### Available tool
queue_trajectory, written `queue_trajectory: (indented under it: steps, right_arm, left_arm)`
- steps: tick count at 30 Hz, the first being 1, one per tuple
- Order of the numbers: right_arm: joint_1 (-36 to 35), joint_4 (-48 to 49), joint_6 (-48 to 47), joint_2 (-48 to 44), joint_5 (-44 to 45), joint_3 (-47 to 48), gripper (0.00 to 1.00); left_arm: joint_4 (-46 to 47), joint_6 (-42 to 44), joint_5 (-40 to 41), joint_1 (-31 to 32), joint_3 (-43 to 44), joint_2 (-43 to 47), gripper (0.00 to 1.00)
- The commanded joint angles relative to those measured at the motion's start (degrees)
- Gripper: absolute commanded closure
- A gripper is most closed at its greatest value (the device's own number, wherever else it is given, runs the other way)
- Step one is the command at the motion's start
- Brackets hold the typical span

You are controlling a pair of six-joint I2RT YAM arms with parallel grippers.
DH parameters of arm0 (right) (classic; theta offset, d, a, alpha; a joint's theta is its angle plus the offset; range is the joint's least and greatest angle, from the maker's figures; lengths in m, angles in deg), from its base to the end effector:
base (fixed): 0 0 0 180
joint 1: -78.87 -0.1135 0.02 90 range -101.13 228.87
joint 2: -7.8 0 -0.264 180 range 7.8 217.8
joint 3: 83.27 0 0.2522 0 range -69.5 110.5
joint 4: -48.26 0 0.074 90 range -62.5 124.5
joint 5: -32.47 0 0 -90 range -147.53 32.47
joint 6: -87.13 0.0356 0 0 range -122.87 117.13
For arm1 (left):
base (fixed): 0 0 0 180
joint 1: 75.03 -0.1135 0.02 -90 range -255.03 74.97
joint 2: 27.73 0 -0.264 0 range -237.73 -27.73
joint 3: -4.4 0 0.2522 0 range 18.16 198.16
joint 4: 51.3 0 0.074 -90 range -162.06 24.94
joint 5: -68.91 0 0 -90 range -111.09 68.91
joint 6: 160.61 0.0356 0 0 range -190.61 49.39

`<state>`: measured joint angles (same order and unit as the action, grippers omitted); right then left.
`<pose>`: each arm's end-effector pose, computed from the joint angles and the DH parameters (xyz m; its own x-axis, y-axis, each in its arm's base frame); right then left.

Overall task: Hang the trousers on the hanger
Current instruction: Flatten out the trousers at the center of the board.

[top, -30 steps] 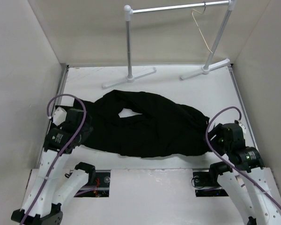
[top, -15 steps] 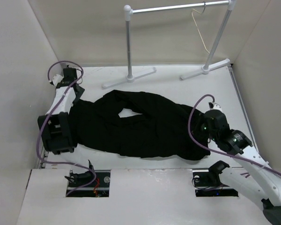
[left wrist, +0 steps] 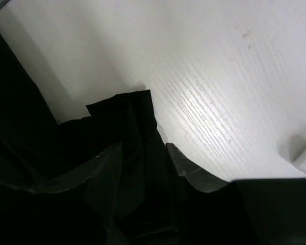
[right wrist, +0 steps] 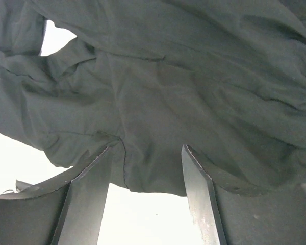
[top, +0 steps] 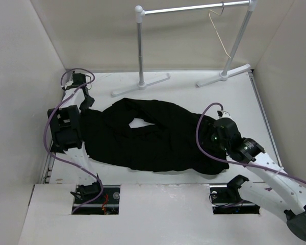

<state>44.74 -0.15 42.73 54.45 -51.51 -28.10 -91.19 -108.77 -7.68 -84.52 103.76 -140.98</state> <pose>0.1446 0.0935 0.2727 -0.7225 0.3687 -0.5849 0.0355 0.8646 0.5011 0.4259 0.0796 0.2079 -0.4431 -0.6834 -0.5802 -0.7240 0.6544 -0.2180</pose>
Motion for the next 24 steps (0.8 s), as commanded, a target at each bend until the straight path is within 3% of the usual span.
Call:
queue_trajectory:
  steps: [1,5,8,13,22,24]
  right_arm:
    - [1.39,4.77,-2.01,0.89,-0.57,1.57,0.37]
    - [3.85,4.86,-3.50,2.30,-0.75,3.06,0.33]
    - [5.08,4.95,-4.47,2.91,-1.54,3.68,0.31]
    - [4.91,6.61,-4.56,4.23,-2.86,2.80,0.30]
    - [4.91,8.29,-4.82,6.52,-4.35,2.98,0.30]
    - [4.91,8.46,-4.91,7.04,-4.44,3.33,0.30]
  left_arm:
    - [-2.69,1.76,0.21,-0.65,3.86,-1.44,0.67]
    - [-6.12,1.85,0.56,-1.62,4.23,-2.33,0.69]
    - [-4.12,1.76,2.41,-2.24,1.51,1.53,0.61]
    - [-1.20,2.12,2.24,-3.47,-0.09,6.37,0.58]
    - [-2.00,3.35,0.48,-1.98,1.67,-0.47,0.56]
    - [-1.91,3.26,0.22,-1.89,2.20,-1.79,0.60]
